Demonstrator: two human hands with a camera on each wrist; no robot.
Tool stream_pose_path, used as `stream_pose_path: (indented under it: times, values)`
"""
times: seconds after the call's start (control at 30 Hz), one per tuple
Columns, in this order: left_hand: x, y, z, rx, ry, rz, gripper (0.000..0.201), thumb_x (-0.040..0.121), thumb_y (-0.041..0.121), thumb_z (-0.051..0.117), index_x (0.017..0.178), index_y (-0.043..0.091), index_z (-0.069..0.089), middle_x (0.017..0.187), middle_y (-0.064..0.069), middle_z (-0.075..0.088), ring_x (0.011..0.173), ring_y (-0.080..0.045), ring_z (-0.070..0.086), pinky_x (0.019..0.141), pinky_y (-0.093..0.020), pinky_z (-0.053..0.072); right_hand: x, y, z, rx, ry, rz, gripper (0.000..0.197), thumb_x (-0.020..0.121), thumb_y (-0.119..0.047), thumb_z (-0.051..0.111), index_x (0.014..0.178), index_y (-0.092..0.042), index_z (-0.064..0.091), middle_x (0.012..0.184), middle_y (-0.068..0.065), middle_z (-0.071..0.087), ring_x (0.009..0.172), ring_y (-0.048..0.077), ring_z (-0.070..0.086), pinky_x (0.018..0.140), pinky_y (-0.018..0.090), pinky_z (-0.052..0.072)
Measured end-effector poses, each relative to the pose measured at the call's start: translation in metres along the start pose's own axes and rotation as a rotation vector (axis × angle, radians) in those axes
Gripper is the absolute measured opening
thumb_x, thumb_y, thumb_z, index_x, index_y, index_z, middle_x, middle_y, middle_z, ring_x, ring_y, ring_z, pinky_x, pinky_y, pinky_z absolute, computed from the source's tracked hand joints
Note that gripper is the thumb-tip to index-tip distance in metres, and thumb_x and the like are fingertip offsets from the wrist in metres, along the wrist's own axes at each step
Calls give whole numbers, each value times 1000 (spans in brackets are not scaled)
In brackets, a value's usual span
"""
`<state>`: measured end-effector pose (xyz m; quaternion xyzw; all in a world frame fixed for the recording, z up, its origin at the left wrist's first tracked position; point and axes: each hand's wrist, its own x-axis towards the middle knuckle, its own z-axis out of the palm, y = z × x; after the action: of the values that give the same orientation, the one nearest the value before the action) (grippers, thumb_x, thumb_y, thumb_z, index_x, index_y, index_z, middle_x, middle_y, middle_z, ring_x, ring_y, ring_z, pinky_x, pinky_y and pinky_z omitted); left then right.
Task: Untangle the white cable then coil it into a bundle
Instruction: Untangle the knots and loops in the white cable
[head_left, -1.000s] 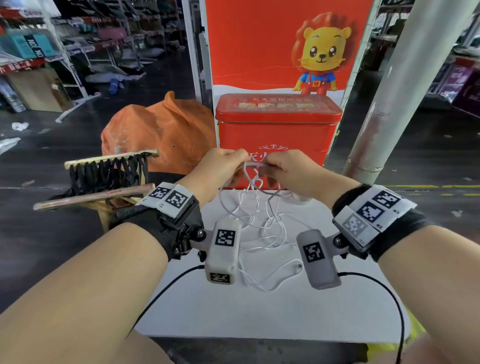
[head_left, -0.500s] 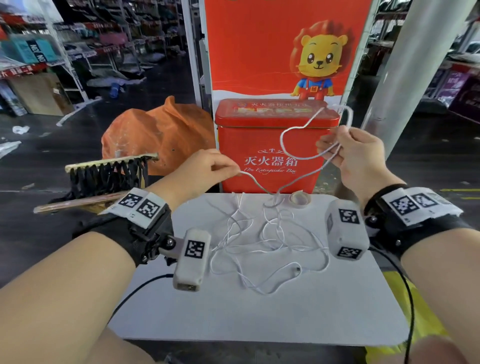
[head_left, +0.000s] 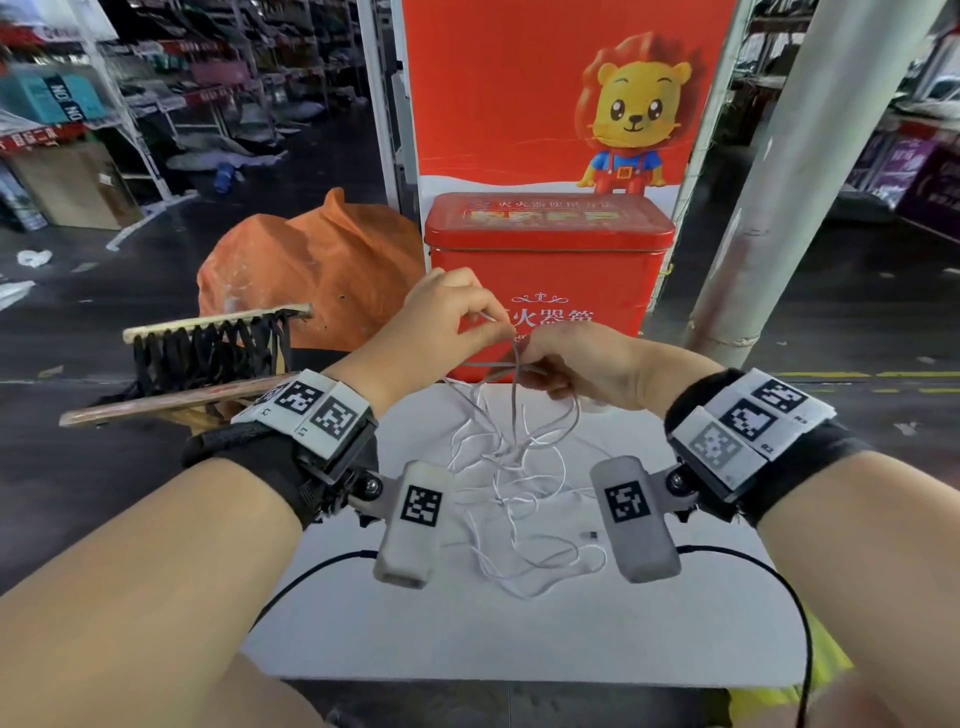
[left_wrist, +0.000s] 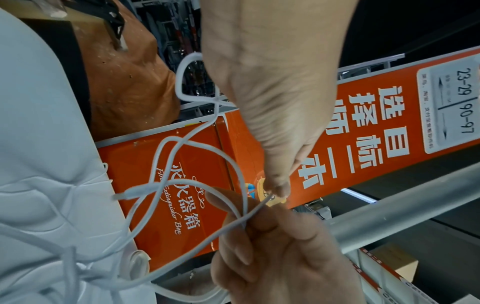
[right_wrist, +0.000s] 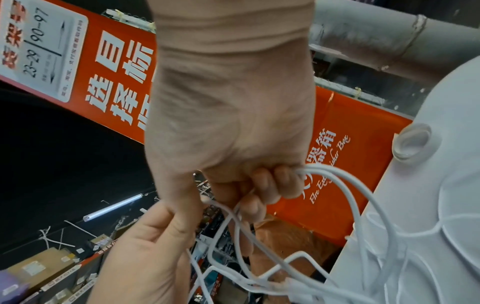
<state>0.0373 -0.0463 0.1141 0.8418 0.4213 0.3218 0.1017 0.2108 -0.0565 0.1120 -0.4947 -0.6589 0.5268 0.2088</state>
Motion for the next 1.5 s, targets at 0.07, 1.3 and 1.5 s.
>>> stream_pose_path:
  times: [0.07,1.3,1.5]
  values:
    - [-1,-2,0,-39,23,-19,9,86,34,65,86,25,68,91,6,51,97,-15,44,96,-37,34,0,0,2,-195,5,-60,28,95,-27,50,82,-10,68,63,-2,42,56,10,34,52,21,30]
    - [-10,-16,-21,-927,406,-454,36,105,28,31,71,17,39,46,10,28,39,-5,24,40,-18,22,4,70,-65,487,673,290,15,97,-13,51,90,0,54,38,5,57,32,9,56,33,17,43]
    - [1,11,-19,-1016,275,-348,35,105,26,30,73,15,38,47,8,25,41,-7,21,40,-19,22,4,34,-30,-120,481,131,35,90,-58,47,104,-26,52,85,-3,56,74,16,53,58,26,45]
